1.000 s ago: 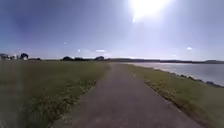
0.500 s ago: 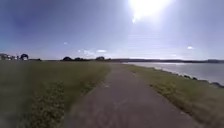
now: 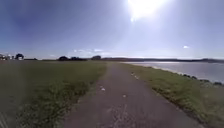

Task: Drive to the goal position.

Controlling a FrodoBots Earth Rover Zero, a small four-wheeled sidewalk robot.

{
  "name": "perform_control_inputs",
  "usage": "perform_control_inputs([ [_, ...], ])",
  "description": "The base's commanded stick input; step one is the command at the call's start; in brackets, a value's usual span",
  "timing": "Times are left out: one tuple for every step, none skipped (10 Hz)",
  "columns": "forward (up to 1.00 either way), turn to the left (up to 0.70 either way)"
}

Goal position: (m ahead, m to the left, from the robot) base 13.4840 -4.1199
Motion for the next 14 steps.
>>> perform_control_inputs([
  [0.70,0.00],
  [0.70,0.00],
  [0.70,0.00],
  [0.70,0.00],
  [0.70,0.00],
  [0.70,0.00],
  [0.70,0.00],
  [0.70,0.00],
  [0.70,0.00],
  [0.70,0.00],
  [0.70,0.00],
  [0.70,0.00],
  [0.70,0.00],
  [0.70,0.00],
])
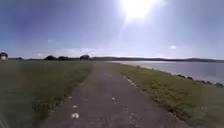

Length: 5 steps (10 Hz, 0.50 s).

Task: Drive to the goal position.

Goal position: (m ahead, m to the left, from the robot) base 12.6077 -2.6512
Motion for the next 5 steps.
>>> perform_control_inputs([
  [0.70,0.00],
  [0.70,0.00],
  [0.70,0.00],
  [0.70,0.00],
  [0.70,0.00],
])
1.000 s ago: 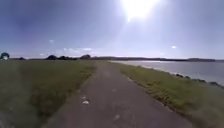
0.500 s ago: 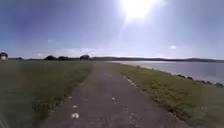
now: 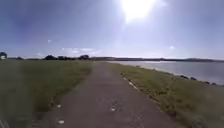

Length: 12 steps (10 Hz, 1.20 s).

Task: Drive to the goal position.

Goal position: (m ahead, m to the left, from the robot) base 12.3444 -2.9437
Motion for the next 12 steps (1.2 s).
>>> perform_control_inputs([
  [0.70,0.00],
  [0.70,0.00],
  [0.70,0.00],
  [0.70,0.00],
  [0.70,0.00],
  [0.70,0.00],
  [0.70,0.00],
  [0.70,0.00],
  [0.70,0.00],
  [0.70,0.00],
  [0.70,0.00],
  [0.70,0.00],
])
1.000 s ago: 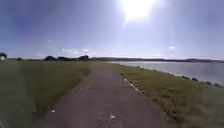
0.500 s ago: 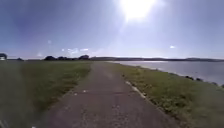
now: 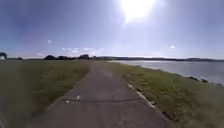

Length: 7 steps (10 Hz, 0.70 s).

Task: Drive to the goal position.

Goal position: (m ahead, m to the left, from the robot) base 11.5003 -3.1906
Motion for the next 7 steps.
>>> perform_control_inputs([
  [0.70,0.00],
  [0.70,0.00],
  [0.70,0.00],
  [0.70,0.00],
  [0.70,0.00],
  [0.70,0.00],
  [0.70,0.00],
])
